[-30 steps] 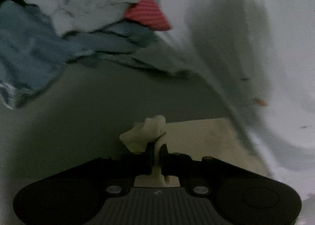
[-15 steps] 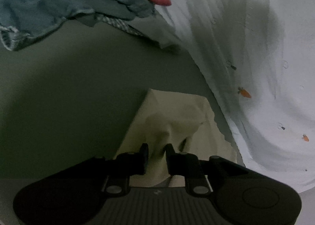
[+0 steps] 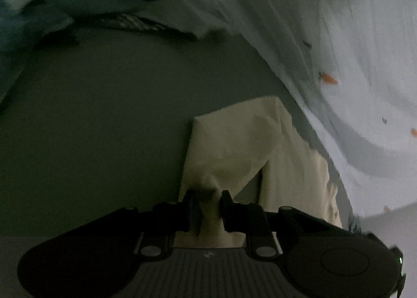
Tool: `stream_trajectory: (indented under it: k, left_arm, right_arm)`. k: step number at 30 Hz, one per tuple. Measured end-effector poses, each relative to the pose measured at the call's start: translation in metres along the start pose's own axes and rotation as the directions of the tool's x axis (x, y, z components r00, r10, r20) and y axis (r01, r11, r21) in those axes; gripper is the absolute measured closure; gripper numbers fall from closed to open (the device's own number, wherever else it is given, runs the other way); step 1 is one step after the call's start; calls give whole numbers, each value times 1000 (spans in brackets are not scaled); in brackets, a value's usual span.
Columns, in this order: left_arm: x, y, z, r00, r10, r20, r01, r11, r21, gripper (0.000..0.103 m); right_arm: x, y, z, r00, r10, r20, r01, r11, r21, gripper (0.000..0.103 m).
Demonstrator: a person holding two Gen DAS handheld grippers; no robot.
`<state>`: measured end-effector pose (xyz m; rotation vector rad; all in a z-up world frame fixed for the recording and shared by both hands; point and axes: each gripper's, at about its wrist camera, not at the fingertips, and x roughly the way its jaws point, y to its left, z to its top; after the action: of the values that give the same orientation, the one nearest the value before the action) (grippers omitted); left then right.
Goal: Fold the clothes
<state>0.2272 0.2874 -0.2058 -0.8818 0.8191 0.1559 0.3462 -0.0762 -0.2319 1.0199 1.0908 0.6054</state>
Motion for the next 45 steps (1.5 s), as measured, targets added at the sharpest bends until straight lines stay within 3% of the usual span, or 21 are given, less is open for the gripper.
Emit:
stream_trajectory:
  k: [3, 7, 13, 18, 24, 27, 28, 29, 32, 35, 39, 45]
  left_arm:
    - [9, 0, 10, 999, -24, -49, 25, 1000, 20, 80]
    - [21, 0, 21, 993, -43, -110, 49, 998, 45, 80]
    - [29, 8, 31, 984, -96, -150, 95, 995, -12, 80]
    - [27, 10, 29, 984, -108, -145, 103, 994, -40, 80]
    - [22, 7, 23, 988, -98, -118, 89, 993, -77, 80]
    - [16, 9, 20, 989, -93, -112, 79, 989, -122, 80]
    - [15, 8, 19, 990, -90, -112, 76, 989, -125, 80]
    - [13, 8, 19, 990, -88, -112, 73, 989, -128, 80]
    - [10, 6, 19, 991, -81, -110, 66, 989, -133, 80]
    - [4, -3, 26, 992, -57, -109, 43, 990, -132, 80]
    - [-12, -24, 43, 995, -94, -30, 91, 992, -91, 80]
    - [-20, -54, 43, 992, -118, 39, 121, 987, -101, 79]
  right_arm:
    - [36, -6, -8, 997, 65, -32, -61, 992, 111, 79]
    - [59, -13, -14, 993, 114, -38, -103, 971, 217, 79]
    - [81, -15, -18, 997, 54, -61, -36, 961, 276, 79]
    - [94, -2, -16, 997, -5, -77, 24, 967, 253, 80]
    - [88, 5, -18, 989, -80, -126, 100, 982, 161, 76]
    - [81, 3, -21, 988, -78, -137, 100, 983, 156, 76]
    - [79, 0, -21, 988, -74, -133, 95, 982, 165, 78]
    - [76, -3, -22, 989, -69, -130, 91, 980, 174, 86]
    - [71, -9, -21, 993, -28, -112, 51, 978, 205, 99]
    - [64, -8, -18, 994, 31, -101, -11, 982, 187, 100]
    - [49, -2, -9, 994, 84, -63, -75, 988, 136, 101]
    - [-4, -8, 14, 986, 133, 98, -143, 984, 103, 101]
